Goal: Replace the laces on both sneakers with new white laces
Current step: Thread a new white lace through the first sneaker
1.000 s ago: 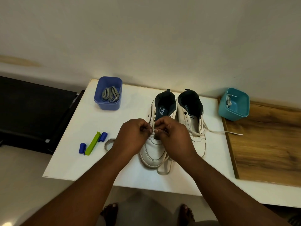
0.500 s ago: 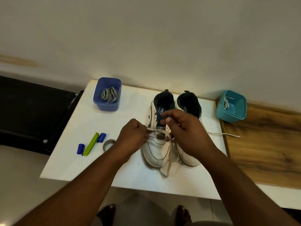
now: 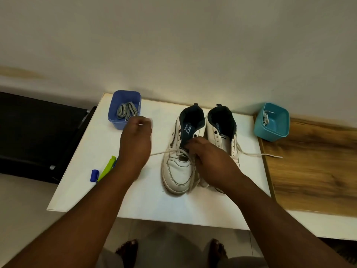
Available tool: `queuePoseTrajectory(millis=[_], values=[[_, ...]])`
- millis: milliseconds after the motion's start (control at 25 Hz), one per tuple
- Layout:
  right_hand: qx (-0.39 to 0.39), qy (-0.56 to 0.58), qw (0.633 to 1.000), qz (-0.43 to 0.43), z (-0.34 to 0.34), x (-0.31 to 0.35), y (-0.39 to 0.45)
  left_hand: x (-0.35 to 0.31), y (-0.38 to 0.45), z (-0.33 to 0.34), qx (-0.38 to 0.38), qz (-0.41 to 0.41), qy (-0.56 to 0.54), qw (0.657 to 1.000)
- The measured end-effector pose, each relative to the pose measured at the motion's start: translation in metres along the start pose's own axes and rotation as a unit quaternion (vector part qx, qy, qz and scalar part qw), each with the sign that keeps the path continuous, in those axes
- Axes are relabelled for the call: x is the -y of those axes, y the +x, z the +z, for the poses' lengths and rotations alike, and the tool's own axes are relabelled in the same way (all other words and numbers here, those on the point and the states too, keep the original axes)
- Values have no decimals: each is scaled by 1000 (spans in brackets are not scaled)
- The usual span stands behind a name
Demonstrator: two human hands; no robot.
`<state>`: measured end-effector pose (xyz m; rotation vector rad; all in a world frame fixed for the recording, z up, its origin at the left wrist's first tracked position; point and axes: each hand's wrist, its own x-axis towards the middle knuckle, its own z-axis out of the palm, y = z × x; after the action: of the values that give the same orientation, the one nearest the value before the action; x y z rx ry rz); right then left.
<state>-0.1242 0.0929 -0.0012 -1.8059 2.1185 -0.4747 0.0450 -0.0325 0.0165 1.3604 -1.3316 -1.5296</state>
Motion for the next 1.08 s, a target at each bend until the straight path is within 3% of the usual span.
queuePoseTrajectory(millis=[40, 80, 120, 160, 200, 280, 360, 400, 480, 600, 720, 800, 880, 920, 960, 1000, 1040, 1080], values=[[4, -16, 1000, -3, 2, 0, 1, 4, -3, -3, 45, 91, 192, 976], [4, -29, 1000, -6, 4, 0, 1, 10, -9, -2, 113, 143, 320, 930], [6, -38, 999, -4, 5, 0, 2, 16, -14, 1, 182, 152, 395, 888], [8, -43, 999, -3, 4, 0, 2, 20, -15, 3, 197, 160, 435, 864], [9, -44, 999, -1, 4, 0, 2, 19, -16, 3, 161, 177, 447, 862], [7, -45, 999, 2, 2, -2, 0, 11, -8, -10, -23, 213, 405, 889], [0, -49, 999, -3, 0, -4, 0, 0, -2, -27, -207, 188, 251, 927], [-2, -50, 999, -6, 0, -5, 1, 2, -1, -29, -216, 176, 191, 941], [-2, -47, 999, -4, 2, -4, 2, 13, -8, -15, -117, 198, 279, 932], [-1, -37, 999, -1, 4, -4, 1, 38, -14, 6, 103, 236, 402, 879], [3, -36, 999, -6, 4, -4, -1, 42, -11, 11, 141, 236, 452, 849], [-2, -36, 999, -4, 3, -5, 0, 36, -10, 9, 78, 255, 471, 841], [-1, -40, 999, 2, 3, -5, 1, 28, -8, 3, -92, 238, 327, 910], [0, -42, 999, 4, 3, -5, 0, 19, -4, -2, -174, 182, 174, 952], [-1, -43, 999, 5, 2, -6, 0, 12, 0, -5, -224, 124, -12, 967], [-5, -44, 999, 3, 2, -6, -1, 8, 3, -7, -242, 69, -168, 953], [-8, -45, 999, 2, 3, -6, -1, 7, 3, -6, -235, 19, -237, 942], [-9, -44, 999, 2, 3, -6, -1, 6, 1, -2, -199, -14, -232, 952]])
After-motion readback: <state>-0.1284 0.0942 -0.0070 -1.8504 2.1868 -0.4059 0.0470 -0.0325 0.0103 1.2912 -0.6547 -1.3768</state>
